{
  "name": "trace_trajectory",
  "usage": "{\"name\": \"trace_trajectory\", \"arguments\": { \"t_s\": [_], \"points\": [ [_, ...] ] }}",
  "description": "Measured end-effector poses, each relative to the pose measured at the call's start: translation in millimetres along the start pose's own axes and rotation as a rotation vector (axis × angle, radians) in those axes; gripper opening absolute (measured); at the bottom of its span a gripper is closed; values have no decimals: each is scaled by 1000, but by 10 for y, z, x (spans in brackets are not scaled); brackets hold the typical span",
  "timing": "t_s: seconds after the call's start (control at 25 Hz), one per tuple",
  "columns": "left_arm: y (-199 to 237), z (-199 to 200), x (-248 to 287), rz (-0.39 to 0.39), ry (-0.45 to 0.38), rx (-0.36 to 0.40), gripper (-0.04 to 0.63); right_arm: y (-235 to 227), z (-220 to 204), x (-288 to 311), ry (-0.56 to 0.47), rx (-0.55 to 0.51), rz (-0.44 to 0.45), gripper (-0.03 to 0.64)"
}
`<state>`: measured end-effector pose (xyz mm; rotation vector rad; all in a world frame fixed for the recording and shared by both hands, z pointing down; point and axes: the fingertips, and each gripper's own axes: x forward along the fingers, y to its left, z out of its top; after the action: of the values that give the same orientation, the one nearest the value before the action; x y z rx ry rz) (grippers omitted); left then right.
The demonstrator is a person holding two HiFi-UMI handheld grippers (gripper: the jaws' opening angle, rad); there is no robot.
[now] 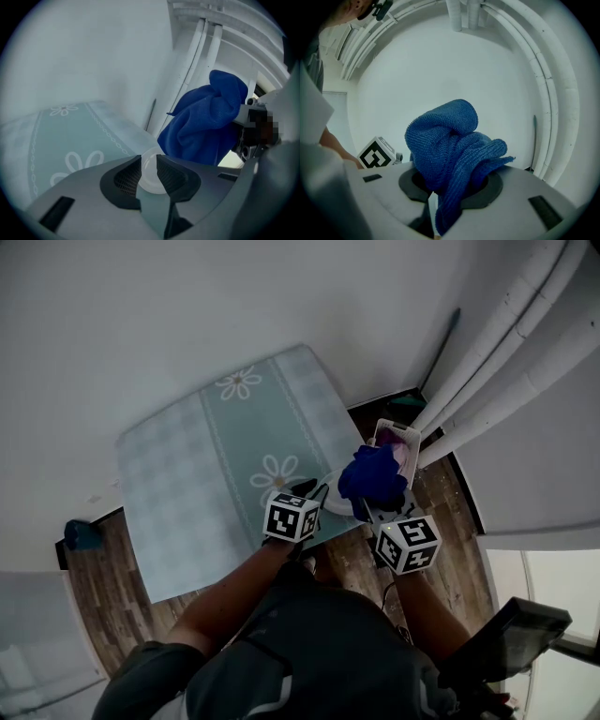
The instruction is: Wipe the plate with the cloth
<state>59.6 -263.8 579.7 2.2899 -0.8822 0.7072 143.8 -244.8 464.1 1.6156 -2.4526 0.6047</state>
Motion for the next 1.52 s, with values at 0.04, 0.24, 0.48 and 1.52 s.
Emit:
{"name": "trace_trajectory", "arguments": {
  "t_s": [0.04, 0.24, 0.48, 1.52],
  "points": [
    [41, -42, 69, 6, 20, 4, 89, -11, -64, 95, 19, -1, 3, 129],
    [255, -258, 369, 46, 123, 5, 89, -56, -476, 544, 132, -39, 20, 129],
    [223, -375, 547, -23, 175, 10, 91, -9, -949, 868, 266, -19, 61, 129],
    [223, -417, 568, -43, 174, -91, 75, -616, -953, 474, 350, 25, -170, 129]
  ]
}}
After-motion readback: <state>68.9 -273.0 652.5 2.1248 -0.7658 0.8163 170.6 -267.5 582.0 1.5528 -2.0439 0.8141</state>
